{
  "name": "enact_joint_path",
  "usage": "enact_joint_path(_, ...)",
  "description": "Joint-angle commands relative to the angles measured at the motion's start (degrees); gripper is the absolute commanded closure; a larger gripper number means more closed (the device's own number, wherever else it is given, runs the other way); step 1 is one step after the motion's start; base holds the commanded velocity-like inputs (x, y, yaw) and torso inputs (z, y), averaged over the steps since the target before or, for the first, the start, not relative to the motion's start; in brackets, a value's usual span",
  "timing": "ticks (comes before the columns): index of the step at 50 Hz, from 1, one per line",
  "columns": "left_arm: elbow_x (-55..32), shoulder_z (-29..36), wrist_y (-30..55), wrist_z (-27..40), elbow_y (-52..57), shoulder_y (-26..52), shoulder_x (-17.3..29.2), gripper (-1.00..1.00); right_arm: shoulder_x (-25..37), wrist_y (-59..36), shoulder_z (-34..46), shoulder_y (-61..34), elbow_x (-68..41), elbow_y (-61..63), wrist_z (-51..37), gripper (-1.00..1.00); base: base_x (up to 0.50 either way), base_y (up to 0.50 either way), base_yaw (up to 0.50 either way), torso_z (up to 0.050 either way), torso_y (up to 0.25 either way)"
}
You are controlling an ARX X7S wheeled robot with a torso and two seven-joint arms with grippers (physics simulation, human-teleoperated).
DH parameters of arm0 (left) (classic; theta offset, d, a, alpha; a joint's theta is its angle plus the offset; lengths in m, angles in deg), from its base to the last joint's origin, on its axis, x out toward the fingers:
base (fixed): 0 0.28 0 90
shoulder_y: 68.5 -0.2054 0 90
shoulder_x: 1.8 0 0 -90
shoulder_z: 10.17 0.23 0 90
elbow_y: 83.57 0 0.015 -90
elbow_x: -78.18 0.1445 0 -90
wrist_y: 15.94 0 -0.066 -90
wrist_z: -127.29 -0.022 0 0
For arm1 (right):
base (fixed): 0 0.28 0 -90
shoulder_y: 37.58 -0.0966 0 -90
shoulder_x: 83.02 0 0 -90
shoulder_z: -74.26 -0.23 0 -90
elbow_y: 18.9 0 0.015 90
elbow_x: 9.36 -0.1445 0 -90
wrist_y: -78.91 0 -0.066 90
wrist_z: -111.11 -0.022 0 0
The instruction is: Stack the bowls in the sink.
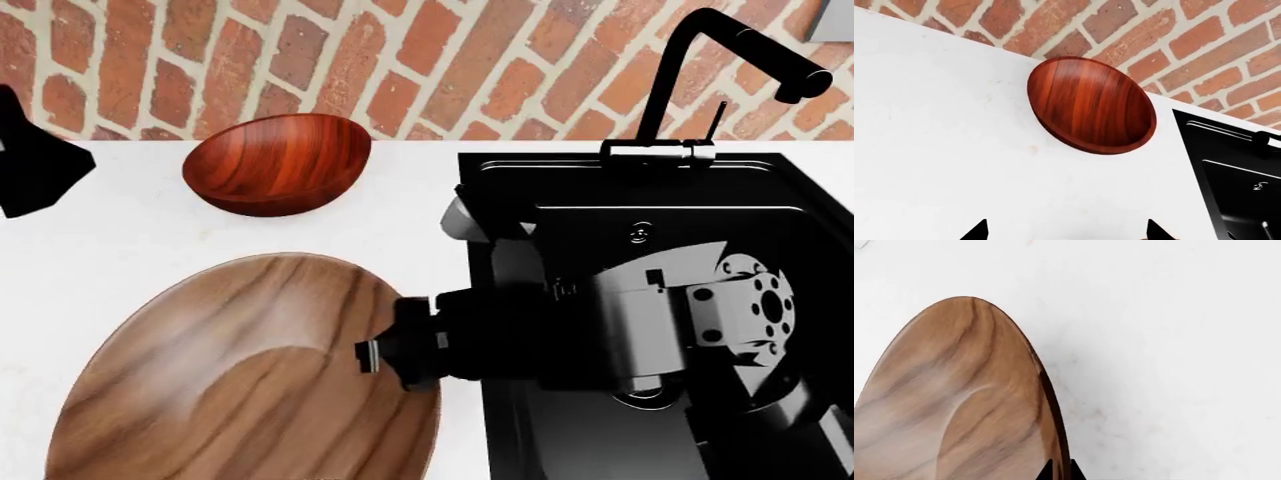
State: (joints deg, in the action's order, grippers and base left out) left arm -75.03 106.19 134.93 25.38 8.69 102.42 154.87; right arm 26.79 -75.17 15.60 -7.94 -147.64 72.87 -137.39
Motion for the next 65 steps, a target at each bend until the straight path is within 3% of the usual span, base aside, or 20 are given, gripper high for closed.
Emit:
enact_joint_path(1, 0.11, 0.62, -0.05, -0.01, -0.07, 1.00, -0.38, -1.00, 1.32, 1.90, -0.78, -2.27, -2.40, 2.28, -1.20, 1.00, 0.00, 0.00, 0.00, 0.000, 0.000)
enact_joint_path(17, 1.45, 1.37, 0.66, -1.19, -1.33, 2.31, -2.07, -1.00, 5.87, 5.68, -5.05, -6.31, -4.76, 4.45, -2.50, 1.00, 0.00, 0.00, 0.00, 0.000, 0.000)
enact_joint_path(35, 3.84, 1.88, 1.57, -3.39, -3.50, 3.28, -4.41, -1.00, 14.28, 10.68, -12.17, -4.66, -3.95, 6.94, -3.68, 1.00, 0.00, 0.00, 0.00, 0.000, 0.000)
enact_joint_path(54, 7.06, 2.29, 2.36, -6.25, -5.51, 3.43, -7.24, -1.00, 27.59, 15.19, -22.10, 6.08, -4.53, 13.54, -5.38, 1.00, 0.00, 0.00, 0.00, 0.000, 0.000)
enact_joint_path(65, 8.72, 4.46, 4.00, -6.62, -8.61, 6.41, -11.28, -1.00, 33.99, 16.76, -31.00, 15.95, -2.72, 15.37, -3.24, 1.00, 0.00, 0.00, 0.00, 0.000, 0.000)
